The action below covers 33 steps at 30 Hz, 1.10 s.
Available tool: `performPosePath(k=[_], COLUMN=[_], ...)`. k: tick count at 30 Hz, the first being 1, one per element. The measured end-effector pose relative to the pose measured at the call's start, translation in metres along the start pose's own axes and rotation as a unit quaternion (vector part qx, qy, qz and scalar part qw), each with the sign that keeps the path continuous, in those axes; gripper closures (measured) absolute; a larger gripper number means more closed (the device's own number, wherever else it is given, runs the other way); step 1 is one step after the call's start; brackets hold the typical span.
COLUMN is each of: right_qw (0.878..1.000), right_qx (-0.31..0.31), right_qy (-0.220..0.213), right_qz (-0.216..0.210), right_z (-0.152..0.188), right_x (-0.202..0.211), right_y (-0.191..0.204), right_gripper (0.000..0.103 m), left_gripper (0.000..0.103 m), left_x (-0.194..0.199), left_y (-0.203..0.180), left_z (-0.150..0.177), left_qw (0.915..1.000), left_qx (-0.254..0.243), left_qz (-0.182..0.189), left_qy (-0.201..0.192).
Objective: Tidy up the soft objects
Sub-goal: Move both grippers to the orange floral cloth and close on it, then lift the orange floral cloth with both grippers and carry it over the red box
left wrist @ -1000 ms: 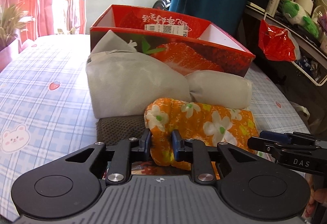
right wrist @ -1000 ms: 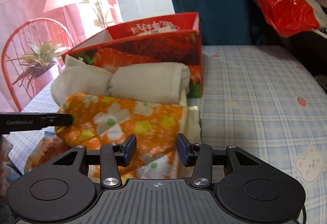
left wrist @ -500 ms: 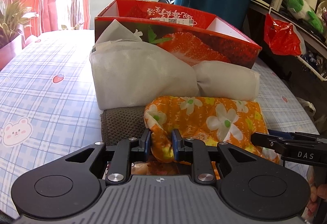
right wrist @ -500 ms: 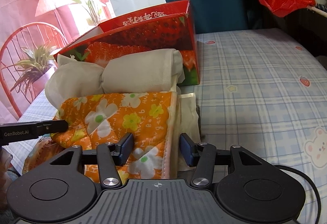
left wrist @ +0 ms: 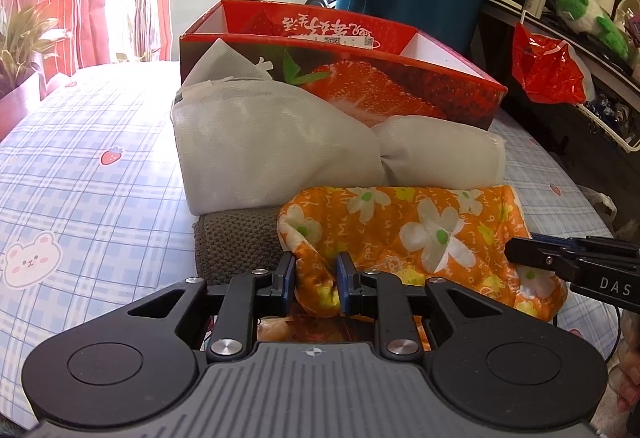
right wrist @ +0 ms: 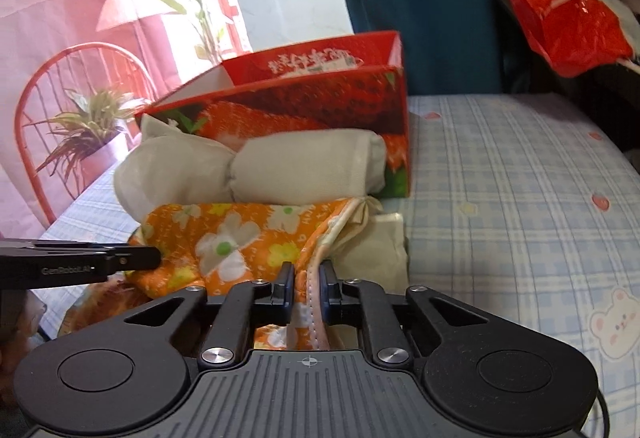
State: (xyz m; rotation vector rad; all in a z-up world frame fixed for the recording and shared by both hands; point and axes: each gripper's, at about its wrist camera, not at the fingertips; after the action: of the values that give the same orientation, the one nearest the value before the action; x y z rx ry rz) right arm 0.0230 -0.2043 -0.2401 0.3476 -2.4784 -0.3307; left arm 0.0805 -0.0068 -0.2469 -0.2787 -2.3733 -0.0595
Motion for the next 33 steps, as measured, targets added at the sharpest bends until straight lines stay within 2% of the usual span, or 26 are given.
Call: performPosePath(k=[6, 18, 24, 29, 33], right_qw=[1.000, 0.996, 0.994, 0.991, 0.989], right_qx=[0.022, 0.057, 0.071, 0.088, 0.109], right_qy=[-0.017, -0.067, -0.082, -0.092, -0.094], right_qz=[-0.007, -0.016, -0.032, -0.043, -0.042], right_z=[-0.004, -0.029, -0.054, -0.088, -0.121], right_x=[0.008, 0.033, 0.038, 0.033, 0.019], right_y=[0.007, 0.015, 0.018, 0.022, 0.025], right_gripper=[0.093, 0.093, 0.093, 0.093, 0.093], left_gripper=[0.083, 0.085, 0.085, 0.085, 0.085], left_x=[0.006, 0.038, 0.052, 0.051, 0.042], left_y=[-0.001, 0.006, 0.010, 0.012, 0.013], left_z=[0.001, -0.018, -0.045, -0.080, -0.111], left_qw=[0.9999, 0.9971, 0.9947, 0.9923, 0.9907], left_qx=[-0.007, -0.006, -0.003, 0.000, -0.004], left_qz=[0.003, 0.018, 0.022, 0.019, 0.003], left_qy=[-0.011, -0.074, -0.100, -0.123, -0.136])
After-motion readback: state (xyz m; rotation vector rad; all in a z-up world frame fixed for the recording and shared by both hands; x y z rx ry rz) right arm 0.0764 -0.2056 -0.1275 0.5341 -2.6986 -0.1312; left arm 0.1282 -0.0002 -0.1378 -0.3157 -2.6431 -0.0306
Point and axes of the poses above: each gripper's, at about its wrist camera, not at the fingertips, and x roughly against the way its jaws point, y to its left, z to its underside, and after that the axes turned 7 degrees about -z, right-handed
